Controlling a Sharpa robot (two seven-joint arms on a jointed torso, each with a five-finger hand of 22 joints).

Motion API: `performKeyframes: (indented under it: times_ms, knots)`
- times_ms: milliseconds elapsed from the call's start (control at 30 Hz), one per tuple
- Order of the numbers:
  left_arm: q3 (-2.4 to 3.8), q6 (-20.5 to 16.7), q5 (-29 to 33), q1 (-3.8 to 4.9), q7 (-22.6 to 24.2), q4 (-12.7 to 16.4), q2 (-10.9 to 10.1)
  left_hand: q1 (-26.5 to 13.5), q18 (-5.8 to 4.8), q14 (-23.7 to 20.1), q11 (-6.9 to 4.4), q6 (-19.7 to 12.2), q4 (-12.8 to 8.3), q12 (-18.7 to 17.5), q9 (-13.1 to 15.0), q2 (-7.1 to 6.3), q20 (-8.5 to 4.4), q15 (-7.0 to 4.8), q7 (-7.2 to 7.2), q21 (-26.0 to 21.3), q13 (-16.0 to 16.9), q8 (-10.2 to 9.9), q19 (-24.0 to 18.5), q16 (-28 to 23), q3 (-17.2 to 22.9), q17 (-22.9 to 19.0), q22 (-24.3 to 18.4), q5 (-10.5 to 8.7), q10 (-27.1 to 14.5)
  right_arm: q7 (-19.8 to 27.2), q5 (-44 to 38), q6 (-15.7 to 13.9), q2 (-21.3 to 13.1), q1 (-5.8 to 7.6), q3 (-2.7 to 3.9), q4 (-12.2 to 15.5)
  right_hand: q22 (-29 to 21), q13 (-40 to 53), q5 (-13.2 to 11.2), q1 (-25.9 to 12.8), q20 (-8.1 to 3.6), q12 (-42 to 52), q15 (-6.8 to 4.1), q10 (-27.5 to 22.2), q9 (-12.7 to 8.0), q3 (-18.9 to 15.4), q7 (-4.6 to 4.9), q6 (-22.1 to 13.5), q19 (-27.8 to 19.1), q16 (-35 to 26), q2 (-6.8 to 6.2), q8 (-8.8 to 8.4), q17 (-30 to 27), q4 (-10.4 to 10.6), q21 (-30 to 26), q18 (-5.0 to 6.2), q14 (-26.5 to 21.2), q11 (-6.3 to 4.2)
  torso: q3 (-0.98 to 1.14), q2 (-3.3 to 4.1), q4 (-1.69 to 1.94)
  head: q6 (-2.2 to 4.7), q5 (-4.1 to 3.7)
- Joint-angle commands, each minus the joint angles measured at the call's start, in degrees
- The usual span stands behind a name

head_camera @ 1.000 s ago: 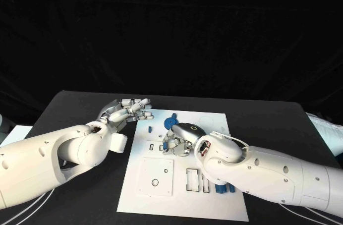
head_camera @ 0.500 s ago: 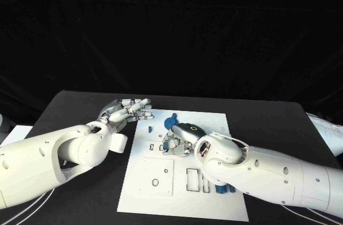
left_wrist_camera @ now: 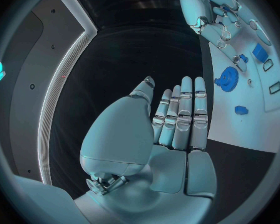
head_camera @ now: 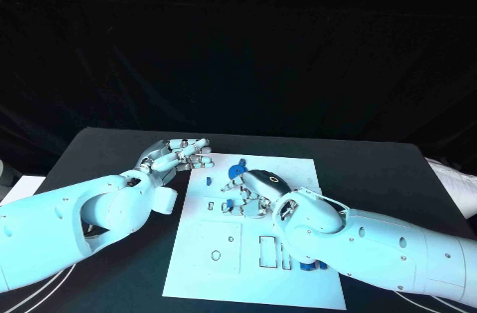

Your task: Assemble the parts on the task board

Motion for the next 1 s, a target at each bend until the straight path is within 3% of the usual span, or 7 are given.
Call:
performKeyframes:
  times_ms: [33, 433, 567, 600, 633, 800, 1000]
  knots:
    - [-0.01, 1.4, -0.1, 0.02, -0.3, -0.2, 0.1, -0.1, 0.84, 1.9, -0.28, 0.7, -0.4, -0.2, 0.1, 0.78, -0.53, -0.55, -0.16, 0.7, 0.0, -0.1, 1.5, 0.7, 0.0, 0.7, 0.2, -0.18, 0.7, 11.4, 6.8, -4.1, -1.3, 0.22, 0.44, 1.3, -0.3, -0.1, 0.6, 0.7, 0.56, 0.0, 0.58, 0.1, 0.1, 0.0, 0.13, -0.6, -0.2, -0.3, 0.19, 0.13, 12.1, 0.5, -0.4, 0.12, 5.3, 0.18, 0.0, -0.07, -0.09, 0.11, 0.1]
    - [-0.1, 2.8, -8.4, -0.06, -9.8, -1.1, 0.4, -0.5, 0.84, 18.0, -4.26, 3.1, -0.1, 2.5, 0.2, 0.28, -5.52, -5.54, -2.87, 10.0, 1.6, -0.1, 13.6, 13.8, 1.2, 11.8, 4.7, -0.06, 10.4, 23.6, 29.8, 5.2, -12.1, 6.11, 1.84, 6.0, -1.7, -1.4, 4.5, 3.1, 0.64, -0.9, 0.59, -1.3, 0.2, -0.8, 0.04, -0.1, -0.9, -0.6, 2.13, 0.6, 11.8, 0.1, -1.3, 0.39, 5.1, 0.12, 0.47, -0.62, -0.53, 0.37, 0.58]
    - [-0.08, 5.7, -16.7, 0.01, -22.3, -1.0, 0.4, -2.0, -0.62, 20.4, -6.8, 5.2, 1.1, 9.4, 0.7, -0.26, -8.13, -7.98, -5.62, 24.9, 6.8, 0.9, 21.5, 64.6, 1.5, 59.0, 17.8, -0.18, 17.7, 24.7, 38.6, 5.6, -15.3, 8.13, 1.89, 4.8, -1.6, -1.1, 5.0, 3.9, 0.48, -0.1, 0.4, -0.9, 0.3, -0.7, -0.18, 0.6, -0.8, -0.6, 3.02, 0.91, 11.7, -0.3, -1.3, 0.38, 5.1, -0.11, 0.69, -1.15, -0.83, 0.33, 0.77]
    - [-0.06, 7.8, -21.9, 0.18, -29.5, -0.8, 0.3, -5.0, -3.74, 21.2, -7.52, 6.7, 3.4, 13.9, 1.2, 1.45, -8.87, -8.24, -5.82, 43.8, 10.1, 2.0, 26.3, 77.4, 1.2, 73.3, 41.7, -0.56, 20.5, 25.2, 42.1, 5.4, -16.6, 8.91, 1.9, 4.0, -1.6, -1.1, 5.6, 4.2, 0.4, 0.0, 0.33, -0.8, 0.3, -0.8, -0.24, 0.7, -0.8, -0.6, 3.3, 0.94, 11.8, -0.5, -1.3, 0.37, 5.1, -0.17, 0.78, -1.35, -0.88, 0.32, 0.89]
    - [-0.04, 9.3, -25.2, 0.31, -33.5, -0.7, 0.3, -5.7, -4.63, 21.4, -8.79, 6.6, 4.4, 22.2, 1.8, 1.42, -9.19, -9.16, -7.04, 49.3, 17.7, 2.9, 27.1, 80.0, 0.9, 76.4, 47.6, -0.32, 19.9, 25.4, 43.6, 5.2, -17.3, 9.31, 1.91, 3.6, -1.6, -1.1, 5.8, 4.3, 0.37, 0.1, 0.3, -0.7, 0.3, -0.8, -0.26, 0.8, -0.8, -0.7, 3.44, 0.95, 11.7, -0.6, -1.3, 0.38, 5.1, -0.2, 0.93, -1.52, -0.99, 0.2, 1.08]
    - [0.02, 15.1, -38.1, 1.81, -47.1, -0.5, 1.2, -10.1, -5.19, 21.5, -9.13, 6.6, 6.0, 49.0, 4.8, 1.33, -9.79, -8.78, -7.3, 56.6, 44.2, 8.1, 25.0, 81.0, -2.2, 77.7, 55.9, -0.91, 15.2, 26.0, 47.2, 4.1, -19.4, 10.28, 1.92, 2.5, -1.9, -1.3, 6.0, 4.3, 0.34, -0.1, 0.28, -0.8, 0.3, -0.8, -0.27, 0.9, -0.9, -0.8, 3.53, 0.96, 11.5, -0.6, -1.4, 0.44, 5.1, -0.22, 1.58, -1.97, -1.21, 0.17, 1.62]
    - [0.04, 19.3, -49.2, 4.28, -55.7, -1.8, 3.8, -13.0, -7.0, 21.5, -9.39, 5.3, 7.9, 62.9, 10.8, 2.0, -9.9, -9.73, -8.42, 66.0, 58.5, 16.3, 27.2, 81.0, -6.4, 77.7, 69.8, -1.5, 14.9, 26.0, 47.3, 3.5, -20.3, 10.61, 1.91, 2.2, -2.2, -1.5, 6.0, 4.3, 0.34, -0.3, 0.27, -0.9, 0.3, -0.8, -0.27, 0.9, -1.0, -1.1, 3.55, 0.96, 11.2, -0.6, -1.6, 0.5, 5.0, -0.22, 2.07, -2.35, -1.31, -0.18, 2.34]
